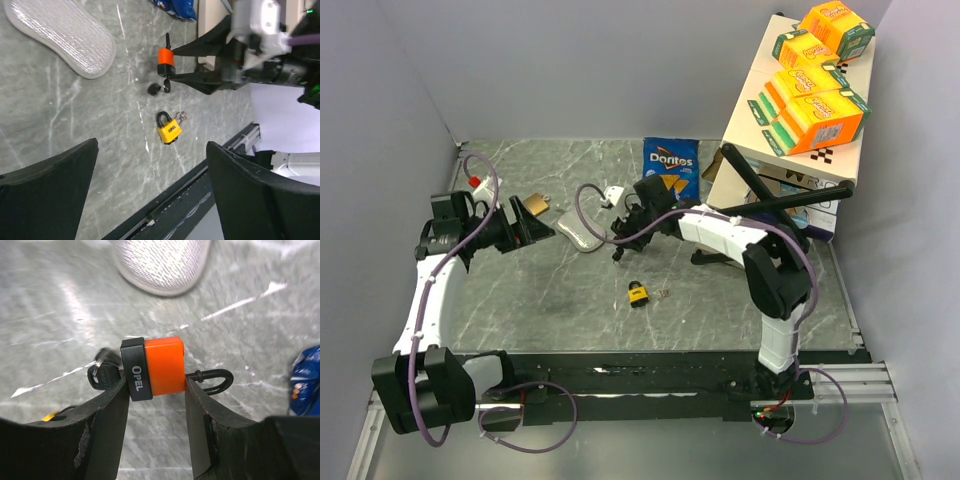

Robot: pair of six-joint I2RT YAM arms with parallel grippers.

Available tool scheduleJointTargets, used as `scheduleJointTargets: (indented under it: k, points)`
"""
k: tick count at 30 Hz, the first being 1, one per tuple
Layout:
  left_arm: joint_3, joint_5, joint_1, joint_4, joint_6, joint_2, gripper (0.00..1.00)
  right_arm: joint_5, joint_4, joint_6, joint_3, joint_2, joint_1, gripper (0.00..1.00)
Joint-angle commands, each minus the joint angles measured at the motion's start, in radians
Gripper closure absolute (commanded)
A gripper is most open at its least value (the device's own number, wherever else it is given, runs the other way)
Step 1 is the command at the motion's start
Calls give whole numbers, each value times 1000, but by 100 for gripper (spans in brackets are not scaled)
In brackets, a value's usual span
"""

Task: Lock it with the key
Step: Pick up the lock from the center of the board.

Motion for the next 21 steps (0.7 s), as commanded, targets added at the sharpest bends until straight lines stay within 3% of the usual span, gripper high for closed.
scheduleJointTargets:
  k: [1,7,15,21]
  points:
    - [-52,95,4,121,-125,15,9,-139,98,-100,-2,-138,4,100]
    - [-207,162,-40,475,-452,16,16,-247,134,-183,-34,-234,22,100]
    - [-180,136,-206,584,-472,74,24,-304,135,-331,-77,-320,90,100]
    - [-175,151,-246,611,-465,90,33,-292,126,-371,-92,-363,140,100]
